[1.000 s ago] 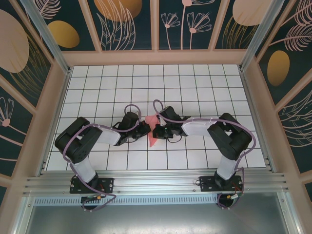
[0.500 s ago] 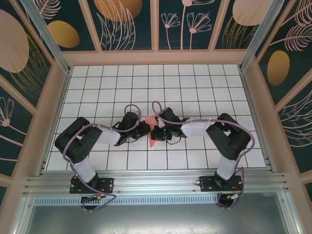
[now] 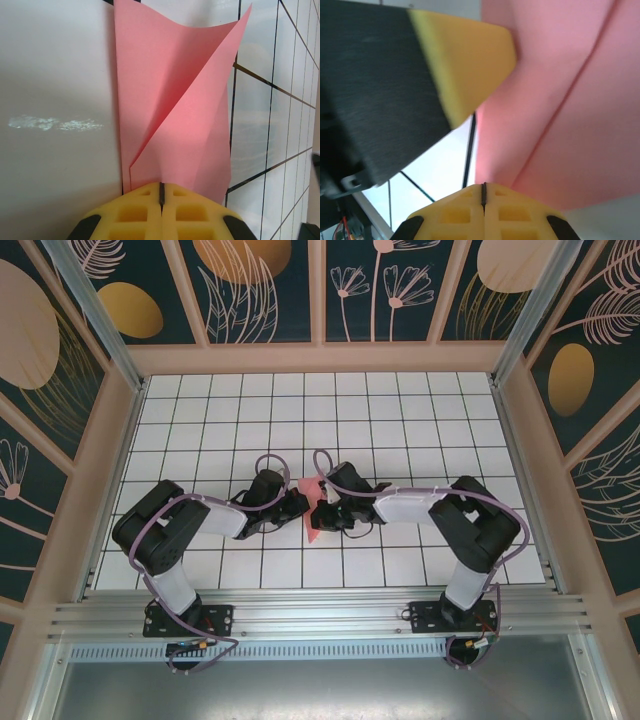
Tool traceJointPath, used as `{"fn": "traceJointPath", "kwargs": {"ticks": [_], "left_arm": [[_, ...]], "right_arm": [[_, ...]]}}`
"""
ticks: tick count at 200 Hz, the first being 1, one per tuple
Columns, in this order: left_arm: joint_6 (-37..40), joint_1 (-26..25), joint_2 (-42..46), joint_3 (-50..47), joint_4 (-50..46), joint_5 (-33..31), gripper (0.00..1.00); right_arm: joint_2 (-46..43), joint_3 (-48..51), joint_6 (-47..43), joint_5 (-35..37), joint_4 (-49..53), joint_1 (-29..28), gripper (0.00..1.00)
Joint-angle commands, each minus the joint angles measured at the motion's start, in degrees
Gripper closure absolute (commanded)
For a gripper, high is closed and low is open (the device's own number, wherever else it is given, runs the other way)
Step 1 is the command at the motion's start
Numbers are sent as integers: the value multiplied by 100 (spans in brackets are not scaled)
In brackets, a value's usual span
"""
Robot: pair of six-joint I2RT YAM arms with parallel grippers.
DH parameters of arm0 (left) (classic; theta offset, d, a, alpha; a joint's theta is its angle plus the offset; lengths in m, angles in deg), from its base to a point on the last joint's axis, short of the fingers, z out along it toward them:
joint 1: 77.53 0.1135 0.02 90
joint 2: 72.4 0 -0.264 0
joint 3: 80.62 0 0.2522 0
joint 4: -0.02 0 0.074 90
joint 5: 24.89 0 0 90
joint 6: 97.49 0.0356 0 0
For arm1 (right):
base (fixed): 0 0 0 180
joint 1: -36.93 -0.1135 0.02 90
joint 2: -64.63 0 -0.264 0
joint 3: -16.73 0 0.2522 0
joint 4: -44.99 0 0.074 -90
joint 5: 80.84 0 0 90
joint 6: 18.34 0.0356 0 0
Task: Fold a paper plane with a square sheet of paper (pick it up from the middle)
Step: Fourth fold the wing at the center of the table.
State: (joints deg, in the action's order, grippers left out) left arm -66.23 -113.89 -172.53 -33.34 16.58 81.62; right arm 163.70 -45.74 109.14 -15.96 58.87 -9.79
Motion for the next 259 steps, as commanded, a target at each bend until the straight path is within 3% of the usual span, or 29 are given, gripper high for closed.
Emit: {"fn": "traceJointPath", "kwargs": {"ticks": [1, 145, 199, 259], "left_arm": [[80, -12, -198, -162, -663, 115, 97], [182, -12, -197, -56, -862, 107, 97], [178, -18, -177, -73, -853, 106, 97], [179, -16, -176, -102, -844, 111, 98]], "right_arm": [[-243, 82, 68, 33, 39, -79, 97], [-169, 388, 418, -153, -660, -118, 97], [303, 419, 571, -413, -1173, -127, 97], [444, 452, 532, -142, -932, -162, 98]]}}
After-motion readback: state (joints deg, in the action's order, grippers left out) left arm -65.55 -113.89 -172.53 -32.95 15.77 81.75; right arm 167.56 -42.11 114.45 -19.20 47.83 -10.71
